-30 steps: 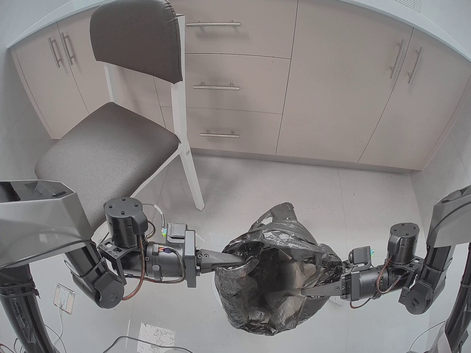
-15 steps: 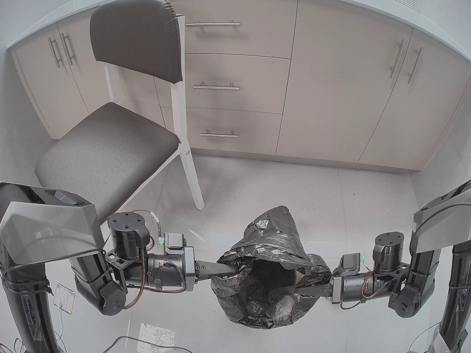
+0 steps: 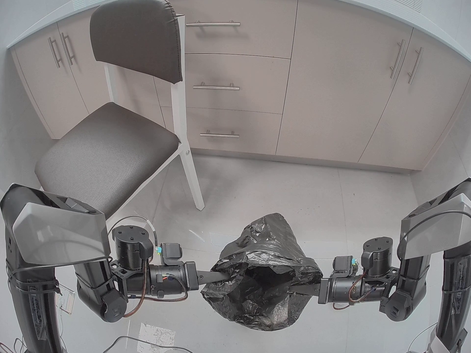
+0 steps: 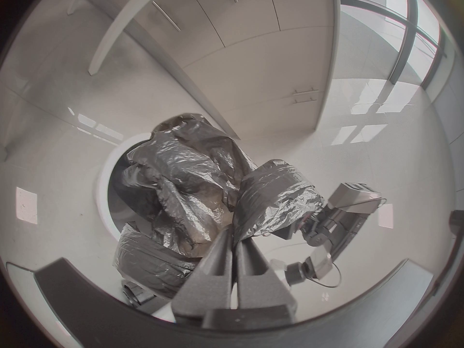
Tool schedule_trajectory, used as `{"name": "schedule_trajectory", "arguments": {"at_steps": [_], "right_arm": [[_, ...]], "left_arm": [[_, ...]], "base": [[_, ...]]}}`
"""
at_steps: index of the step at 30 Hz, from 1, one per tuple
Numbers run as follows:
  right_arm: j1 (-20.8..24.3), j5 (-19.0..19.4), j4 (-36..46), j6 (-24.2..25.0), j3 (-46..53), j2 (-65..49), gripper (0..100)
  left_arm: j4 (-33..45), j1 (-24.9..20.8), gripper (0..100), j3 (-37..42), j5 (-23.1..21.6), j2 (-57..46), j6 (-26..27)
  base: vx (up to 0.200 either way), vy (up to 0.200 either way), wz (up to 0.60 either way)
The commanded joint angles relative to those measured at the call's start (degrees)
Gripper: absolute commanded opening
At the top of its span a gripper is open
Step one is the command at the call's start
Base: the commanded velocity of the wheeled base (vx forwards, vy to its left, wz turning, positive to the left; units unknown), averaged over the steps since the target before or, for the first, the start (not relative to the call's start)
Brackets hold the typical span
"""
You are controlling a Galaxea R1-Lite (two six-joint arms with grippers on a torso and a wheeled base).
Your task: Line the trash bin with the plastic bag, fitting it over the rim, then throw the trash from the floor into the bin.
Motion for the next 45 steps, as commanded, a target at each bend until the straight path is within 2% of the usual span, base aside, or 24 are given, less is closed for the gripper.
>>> {"name": "schedule_trajectory", "arguments": {"at_steps": [1, 3, 8, 13, 15, 16, 19, 20, 22, 24, 25, 26, 28, 33, 34, 35, 36, 37, 45], "right_arm": [[0.37, -1.24, -1.02, -0.38, -0.31, 1.15, 0], [0.63, -1.77, -1.02, -1.35, -0.13, 1.51, 0], [1.25, -7.39, -1.02, -4.78, -0.04, 3.35, 0], [1.86, -7.92, -1.02, -6.27, -0.04, 3.79, 0], [1.78, -8.01, -1.02, -6.36, -0.13, 3.88, 0], [1.78, -7.92, -1.02, -6.27, -0.04, 3.79, 0], [1.78, -8.01, -1.02, -6.27, -0.04, 3.79, 0], [1.86, -8.01, -1.02, -6.36, -0.04, 3.88, 0], [1.86, -8.01, -1.02, -6.36, -0.13, 3.88, 0], [1.86, -8.01, -1.02, -6.27, -0.22, 3.97, 0], [1.86, -8.01, -1.02, -6.27, -0.22, 3.97, 0], [1.78, -8.1, -1.02, -6.27, -0.31, 4.14, 0], [1.78, -8.89, -1.02, -6.45, -0.31, 4.76, 0], [1.78, -12.58, -1.02, -8.82, 0.4, 6.25, 0], [1.78, -17.15, -1.02, -12.6, 1.19, 8.54, 0], [1.78, -19.61, -1.02, -14.27, 1.27, 9.94, 0], [1.78, -20.05, -1.02, -14.53, 1.19, 10.12, 0], [1.86, -24.09, -1.02, -16.82, 0.92, 11.88, 0], [2.3, -24.97, -1.02, -17.26, 0.66, 12.4, 0]], "left_arm": [[-0.08, -0.54, 0, 0.1, 3.2, 1.47, 1.05], [0.01, -1.25, 0, 0.28, 3.9, 1.39, 1.23], [0.1, -2.56, 0, 0.54, 5.05, 0.95, 1.23], [0.1, -6.17, 0, 2.91, 6.01, -2.22, 1.23], [1.5, -9.77, 0, 3.44, 12.52, -4.85, 1.23], [2.82, -10.12, 0, 3.35, 13.92, -5.73, 1.23], [4.41, -10.12, 0, 3.18, 14.36, -6.52, 1.23], [13.02, -9.95, 0, 0.72, 14.8, -8.55, 1.14], [18.73, -9.77, 0, -1.48, 15.15, -9.25, 1.14], [28.22, -9.51, 0, -5.52, 16.65, -11.09, 1.14], [28.22, -9.51, 0, -5.52, 16.65, -11.09, 1.14], [34.46, -9.51, 0, -8.34, 20.34, -11.62, 1.23], [37.63, -9.68, 0, -9.92, 22.8, -11.45, 1.67], [37.54, -9.51, 0, -10.36, 23.33, -8.9, 3.52], [36.75, -9.24, 0, -11.15, 24.56, -6.7, 5.45], [36.22, -9.24, 0, -11.76, 25.52, -5.56, 5.89], [36.13, -9.24, 0, -11.85, 25.7, -5.38, 5.98], [34.9, -9.24, 0, -13.35, 27.72, -3.18, 6.15], [34.02, -7.66, 0, -14.93, 28.34, -1.43, 6.24]], "base": [[0.0, 0.0, 0.0], [0.0, 0.0, 0.0], [0.0, 0.0, 0.0], [0.0, 0.0, 0.0], [0.0, 0.0, 0.0], [0.0, 0.0, 0.0], [0.0, 0.0, 0.0], [0.0, 0.0, 0.0], [0.0, 0.0, 0.0], [0.0, 0.0, 0.0], [0.0, 0.0, 0.0], [0.0, 0.0, 0.0], [0.0, 0.0, 0.0], [0.0, 0.0, 0.0], [0.0, 0.0, 0.0], [0.0, 0.0, 0.0], [0.0, 0.0, 0.0], [0.0, 0.0, 0.0], [0.0, 0.0, 0.0]]}}
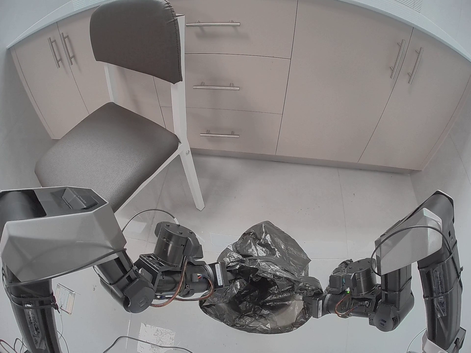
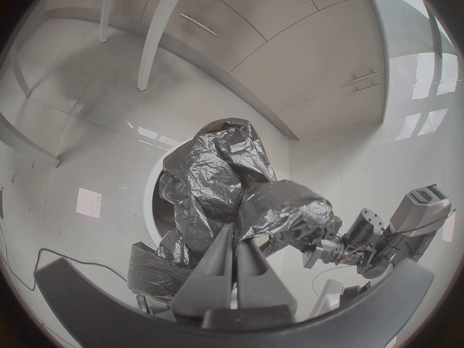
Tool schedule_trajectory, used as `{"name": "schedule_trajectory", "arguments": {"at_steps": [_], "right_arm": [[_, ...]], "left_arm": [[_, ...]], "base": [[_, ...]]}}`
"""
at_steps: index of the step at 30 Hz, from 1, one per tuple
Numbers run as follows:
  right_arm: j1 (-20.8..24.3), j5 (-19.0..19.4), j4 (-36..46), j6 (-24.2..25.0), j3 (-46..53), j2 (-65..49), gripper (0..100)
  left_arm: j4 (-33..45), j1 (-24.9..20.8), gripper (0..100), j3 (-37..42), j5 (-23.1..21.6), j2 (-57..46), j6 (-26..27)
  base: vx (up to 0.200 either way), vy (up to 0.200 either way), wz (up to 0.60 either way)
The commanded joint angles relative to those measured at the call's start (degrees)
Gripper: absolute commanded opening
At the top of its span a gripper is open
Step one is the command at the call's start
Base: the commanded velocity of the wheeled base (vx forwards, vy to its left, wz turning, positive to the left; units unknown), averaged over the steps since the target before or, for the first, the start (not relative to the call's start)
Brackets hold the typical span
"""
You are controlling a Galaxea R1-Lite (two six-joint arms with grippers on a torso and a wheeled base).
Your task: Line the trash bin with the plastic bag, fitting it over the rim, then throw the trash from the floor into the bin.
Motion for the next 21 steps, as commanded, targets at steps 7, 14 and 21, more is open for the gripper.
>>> {"name": "schedule_trajectory", "arguments": {"at_steps": [7, 14, 21], "right_arm": [[0.13, -0.14, -1.02, -0.47, 0.04, 1.9, 0], [-0.31, -0.67, -1.02, -0.38, -1.72, 2.78, 0], [-0.75, -1.72, -1.02, -0.56, -4.09, 3.83, 0]], "left_arm": [[-0.24, 1.64, 0, -0.55, 0.09, 2.18, 0.17], [-0.24, 5.33, 0, -0.9, 0.09, 2.62, 1.76], [-0.24, 6.13, 0, -4.15, 0.8, 4.82, 3.51]], "base": [[0.0, 0.0, 0.0], [0.0, 0.0, 0.0], [0.0, 0.0, 0.0]]}}
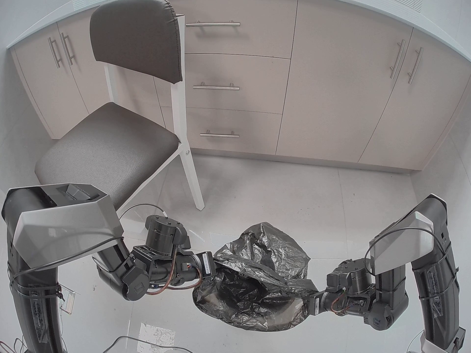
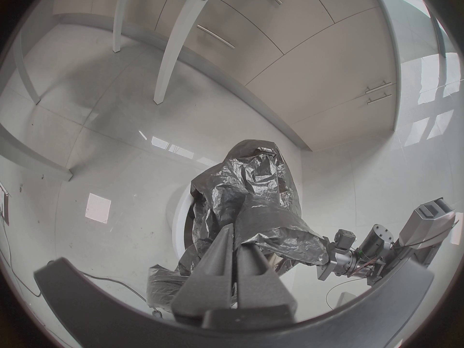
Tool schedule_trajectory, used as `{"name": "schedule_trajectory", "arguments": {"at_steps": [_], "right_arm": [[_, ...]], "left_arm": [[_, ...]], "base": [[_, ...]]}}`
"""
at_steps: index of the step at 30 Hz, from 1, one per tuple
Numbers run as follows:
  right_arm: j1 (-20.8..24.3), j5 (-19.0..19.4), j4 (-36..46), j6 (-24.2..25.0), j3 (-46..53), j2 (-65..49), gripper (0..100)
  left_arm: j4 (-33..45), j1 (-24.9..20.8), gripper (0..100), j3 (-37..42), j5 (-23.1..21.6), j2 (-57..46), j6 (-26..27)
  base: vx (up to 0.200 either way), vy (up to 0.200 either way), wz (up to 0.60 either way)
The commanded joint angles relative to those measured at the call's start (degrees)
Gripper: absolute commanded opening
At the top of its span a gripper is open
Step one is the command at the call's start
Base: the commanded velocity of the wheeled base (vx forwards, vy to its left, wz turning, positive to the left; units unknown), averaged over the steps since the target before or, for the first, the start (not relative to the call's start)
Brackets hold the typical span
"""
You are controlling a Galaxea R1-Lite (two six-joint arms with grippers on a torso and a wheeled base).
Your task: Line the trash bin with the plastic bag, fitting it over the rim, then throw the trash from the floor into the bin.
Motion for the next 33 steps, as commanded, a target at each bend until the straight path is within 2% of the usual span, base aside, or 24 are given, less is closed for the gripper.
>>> {"name": "schedule_trajectory", "arguments": {"at_steps": [1, 12, 13, 18, 22, 28, 33], "right_arm": [[-0.17, -0.09, -1.02, -0.05, -1.07, 0.88, 0], [-0.08, -0.09, -1.02, -0.14, -0.63, 0.79, 0], [-0.08, -0.09, -1.02, -0.14, -0.54, 0.7, 100], [0.36, 0.09, -1.02, -0.14, 0.43, -0.79, 100], [1.41, 0.53, -1.02, 0.13, 3.59, -6.68, 100], [0.53, 0.44, -1.02, 0.48, 6.32, -15.91, 100], [0.97, -0.71, -0.85, -0.05, 3.33, -22.32, 100]], "left_arm": [[-0.02, 0.33, 0, -1.25, 0.1, 1.43, 0.17], [-0.02, 0.6, 0, -0.9, 0.01, 1.43, 0.26], [-0.02, 0.69, 0, -0.9, 0.01, 1.43, 0.26], [-0.11, 0.95, 0, -0.46, -0.16, 1.26, 0.44], [-0.11, 0.95, 0, -0.37, -0.25, 1.26, 0.53], [-0.11, 1.04, 0, -0.37, -0.25, 1.26, 0.44], [-0.11, 1.04, 0, -0.29, -0.25, 1.26, 0.53]], "base": [[0.0, 0.0, 0.0], [0.0, 0.0, 0.0], [0.0, 0.0, 0.0], [0.0, 0.0, 0.0], [0.0, 0.0, 0.0], [0.0, 0.0, 0.0], [0.0, 0.0, 0.0]]}}
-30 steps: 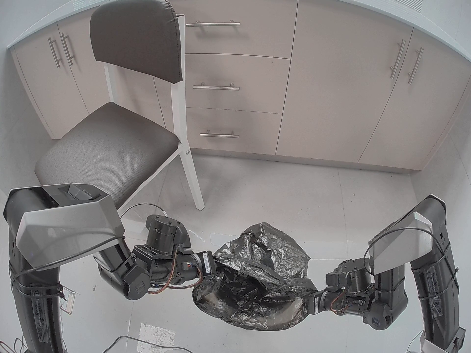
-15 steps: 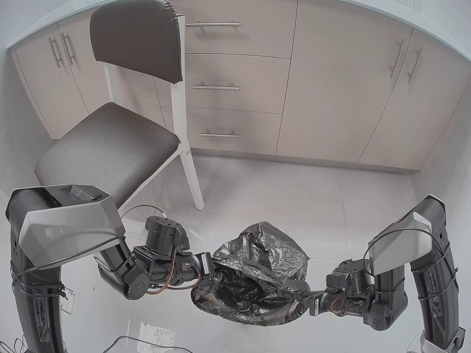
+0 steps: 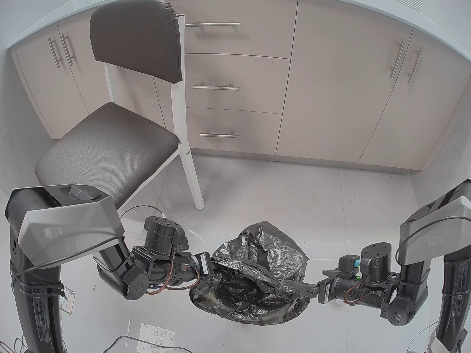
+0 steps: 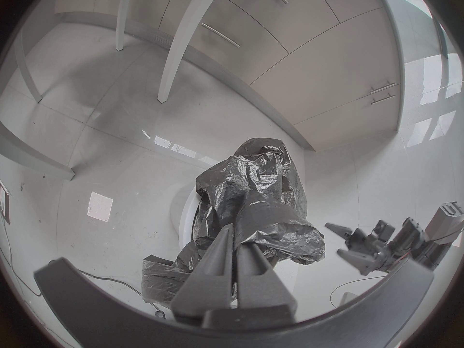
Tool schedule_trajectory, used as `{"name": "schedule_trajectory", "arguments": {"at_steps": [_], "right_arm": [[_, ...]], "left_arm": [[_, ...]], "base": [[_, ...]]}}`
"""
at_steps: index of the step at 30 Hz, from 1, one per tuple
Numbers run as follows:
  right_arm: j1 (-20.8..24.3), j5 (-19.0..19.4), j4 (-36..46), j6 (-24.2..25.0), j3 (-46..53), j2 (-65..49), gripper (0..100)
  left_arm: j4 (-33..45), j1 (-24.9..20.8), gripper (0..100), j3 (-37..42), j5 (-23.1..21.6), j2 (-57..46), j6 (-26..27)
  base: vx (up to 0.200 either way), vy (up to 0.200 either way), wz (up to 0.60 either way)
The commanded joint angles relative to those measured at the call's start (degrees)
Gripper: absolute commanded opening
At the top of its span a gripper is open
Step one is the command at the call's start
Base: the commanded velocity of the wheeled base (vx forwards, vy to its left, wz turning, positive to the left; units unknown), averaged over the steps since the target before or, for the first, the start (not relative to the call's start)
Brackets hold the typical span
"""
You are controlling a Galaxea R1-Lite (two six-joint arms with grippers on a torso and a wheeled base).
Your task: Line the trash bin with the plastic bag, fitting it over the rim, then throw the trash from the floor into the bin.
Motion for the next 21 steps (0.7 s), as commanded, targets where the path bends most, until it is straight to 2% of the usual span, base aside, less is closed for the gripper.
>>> {"name": "schedule_trajectory", "arguments": {"at_steps": [1, 4, 5, 7, 8, 9, 10, 11, 12, 13, 16, 17, 21], "right_arm": [[0.2, -3.42, 2.36, -0.43, -5.96, -8.86, 100], [0.2, -7.9, 10.36, -1.13, -13.87, -8.86, 100], [0.2, -9.39, 16.33, -2.45, -19.15, -9.04, 100], [0.2, -9.74, 20.73, -3.59, -22.84, -9.3, 100], [0.2, -9.74, 29.52, -4.47, -29.52, -9.83, 100], [0.29, -9.74, 34.97, -4.47, -33.65, -10.01, 100], [0.29, -9.66, 39.62, -4.47, -37.16, -10.01, 100], [0.29, -9.66, 39.62, -4.47, -37.16, -10.01, 100], [0.2, -9.57, 49.03, -4.38, -44.99, -9.65, 100], [0.2, -9.48, 52.81, -4.3, -48.41, -9.39, 100], [0.11, -9.22, 57.55, -4.21, -53.07, -8.51, 100], [0.29, -9.13, 62.91, -4.21, -59.31, -6.84, 100], [0.55, -9.04, 68.19, -4.3, -65.9, -4.82, 100]], "left_arm": [[-0.11, 0.04, 0, 0.04, -0.02, -0.06, -0.07], [-0.11, 0.3, 0, 0.04, -0.11, -0.15, -0.16], [-0.11, 0.39, 0, 0.04, -0.11, -0.15, -0.07], [-0.11, 0.39, 0, 0.13, -0.11, -0.15, -0.07], [-0.2, 0.39, 0, 0.13, -0.11, -0.15, -0.07], [-0.55, 0.39, 0, 0.22, -0.11, -0.15, -0.07], [-1.08, 0.39, 0, 0.4, -0.11, -0.06, -0.07], [-1.08, 0.39, 0, 0.4, -0.11, -0.06, -0.07], [-2.93, 0.39, 0, 1.1, -0.11, 0.12, -0.16], [-3.89, 0.39, 0, 1.45, -0.11, 0.2, -0.25], [-4.95, 0.39, 0, 1.8, -0.11, 0.38, -0.25], [-5.3, 0.39, 0, 1.89, -0.11, 0.38, -0.25], [-5.3, 0.39, 0, 1.89, -0.11, 0.38, -0.25]], "base": [[0.0, 0.0, 0.0], [0.0, 0.0, 0.0], [0.0, 0.0, 0.0], [0.0, 0.0, 0.0], [0.0, 0.0, 0.0], [0.0, 0.0, 0.0], [0.0, 0.0, 0.0], [0.0, 0.0, 0.0], [0.0, 0.0, 0.0], [0.0, 0.0, 0.0], [0.0, 0.0, 0.0], [0.0, 0.0, 0.0], [0.0, 0.0, 0.0]]}}
